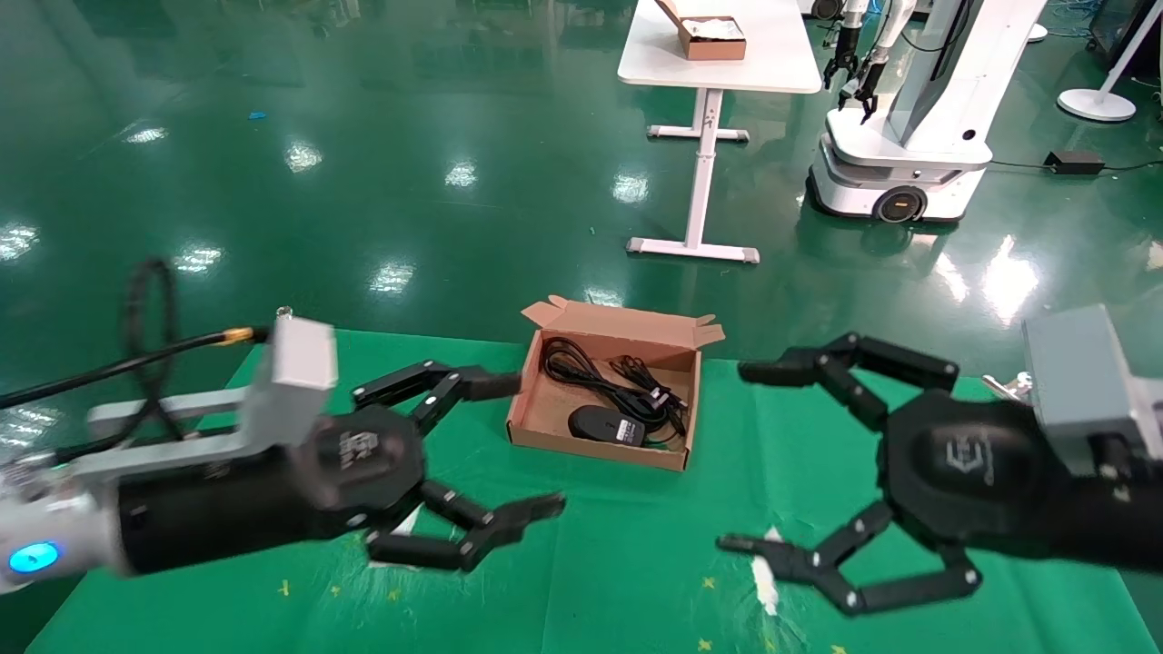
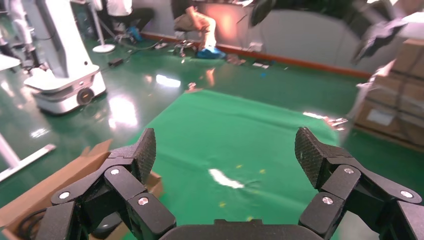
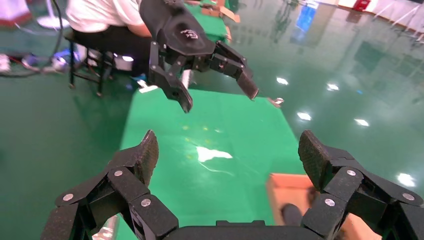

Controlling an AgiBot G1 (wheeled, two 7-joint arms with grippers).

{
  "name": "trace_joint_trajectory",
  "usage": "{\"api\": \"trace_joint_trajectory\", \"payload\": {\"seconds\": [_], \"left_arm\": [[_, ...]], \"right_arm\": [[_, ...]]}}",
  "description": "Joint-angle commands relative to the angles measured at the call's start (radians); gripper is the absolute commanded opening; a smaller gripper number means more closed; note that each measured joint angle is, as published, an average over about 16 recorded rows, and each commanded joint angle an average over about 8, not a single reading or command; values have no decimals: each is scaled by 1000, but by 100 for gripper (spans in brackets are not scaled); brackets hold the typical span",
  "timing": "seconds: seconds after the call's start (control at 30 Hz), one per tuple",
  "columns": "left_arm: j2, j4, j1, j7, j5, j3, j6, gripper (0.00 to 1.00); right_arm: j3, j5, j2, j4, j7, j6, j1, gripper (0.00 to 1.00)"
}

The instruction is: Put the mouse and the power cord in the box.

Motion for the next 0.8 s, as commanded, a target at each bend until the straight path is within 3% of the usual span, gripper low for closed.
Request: {"api": "trace_joint_trajectory", "payload": {"seconds": [0.03, 0.43, 0.8], "left_arm": [[-26, -24, 25, -9, -24, -31, 32, 100], [-160, -150, 156, -57, -148, -191, 197, 100], [-175, -164, 170, -59, -163, -210, 216, 100]], "right_arm": [[11, 18, 1, 19, 18, 0, -27, 100], [71, 119, 9, 129, 119, 1, -179, 100], [88, 148, 11, 157, 140, 2, -220, 100]]}}
